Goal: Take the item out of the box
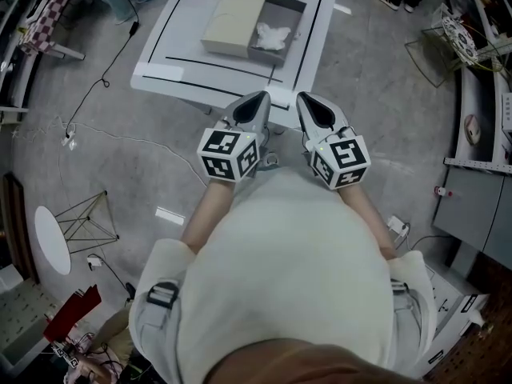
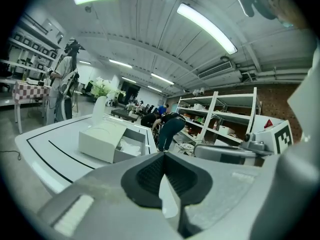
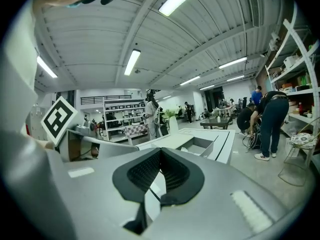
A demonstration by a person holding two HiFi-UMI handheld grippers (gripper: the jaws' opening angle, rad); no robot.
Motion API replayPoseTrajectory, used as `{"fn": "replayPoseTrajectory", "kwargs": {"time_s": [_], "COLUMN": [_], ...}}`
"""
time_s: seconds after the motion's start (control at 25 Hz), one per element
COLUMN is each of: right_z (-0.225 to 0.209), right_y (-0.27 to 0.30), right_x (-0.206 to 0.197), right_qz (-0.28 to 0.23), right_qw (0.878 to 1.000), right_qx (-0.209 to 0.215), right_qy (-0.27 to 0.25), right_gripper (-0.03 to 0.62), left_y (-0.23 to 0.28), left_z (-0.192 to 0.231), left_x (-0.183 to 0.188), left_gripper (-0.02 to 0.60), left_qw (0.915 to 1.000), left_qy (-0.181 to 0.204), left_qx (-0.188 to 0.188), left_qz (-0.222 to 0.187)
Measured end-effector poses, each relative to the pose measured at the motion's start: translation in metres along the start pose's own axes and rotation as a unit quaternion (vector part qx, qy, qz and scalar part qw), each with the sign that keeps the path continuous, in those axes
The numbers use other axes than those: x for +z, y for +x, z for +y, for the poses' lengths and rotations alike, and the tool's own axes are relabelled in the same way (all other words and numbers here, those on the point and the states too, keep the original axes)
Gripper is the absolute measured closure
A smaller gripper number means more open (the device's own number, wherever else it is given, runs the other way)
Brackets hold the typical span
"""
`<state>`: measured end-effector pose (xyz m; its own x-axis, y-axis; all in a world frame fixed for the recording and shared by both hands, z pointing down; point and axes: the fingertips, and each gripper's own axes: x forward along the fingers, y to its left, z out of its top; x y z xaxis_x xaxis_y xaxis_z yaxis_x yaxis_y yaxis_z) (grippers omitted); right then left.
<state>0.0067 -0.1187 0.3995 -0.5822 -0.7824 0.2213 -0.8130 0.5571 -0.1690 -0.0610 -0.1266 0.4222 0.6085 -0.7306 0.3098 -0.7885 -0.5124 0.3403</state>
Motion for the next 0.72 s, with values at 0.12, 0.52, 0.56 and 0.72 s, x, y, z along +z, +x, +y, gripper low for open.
{"fn": "replayPoseTrajectory", "kwargs": {"time_s": [0.12,0.52,0.56,0.72], "right_z": [-0.004,-0.01,-0.01,-0.018], "right_y": [0.016,0.053,0.054,0.057], "right_x": [0.003,0.005,0.005,0.006], "right_qz": [0.001,0.012,0.014,0.014], "right_qw": [1.0,1.0,1.0,1.0], "right_qx": [-0.003,-0.014,-0.015,-0.024], "right_qy": [0.003,0.008,0.007,0.013], "right_gripper": [0.595,0.595,0.595,0.595], "left_y": [0.009,0.027,0.028,0.035], "left_z": [0.014,0.043,0.045,0.051], "left_x": [0.005,0.017,0.019,0.022], "left_gripper": [0.581,0.581,0.581,0.581], "left_qw": [1.0,0.9998,0.9998,0.9998], "left_qy": [0.002,-0.001,-0.001,-0.006], "left_qx": [-0.003,-0.01,-0.01,-0.012], "left_qz": [0.004,0.017,0.017,0.016]}}
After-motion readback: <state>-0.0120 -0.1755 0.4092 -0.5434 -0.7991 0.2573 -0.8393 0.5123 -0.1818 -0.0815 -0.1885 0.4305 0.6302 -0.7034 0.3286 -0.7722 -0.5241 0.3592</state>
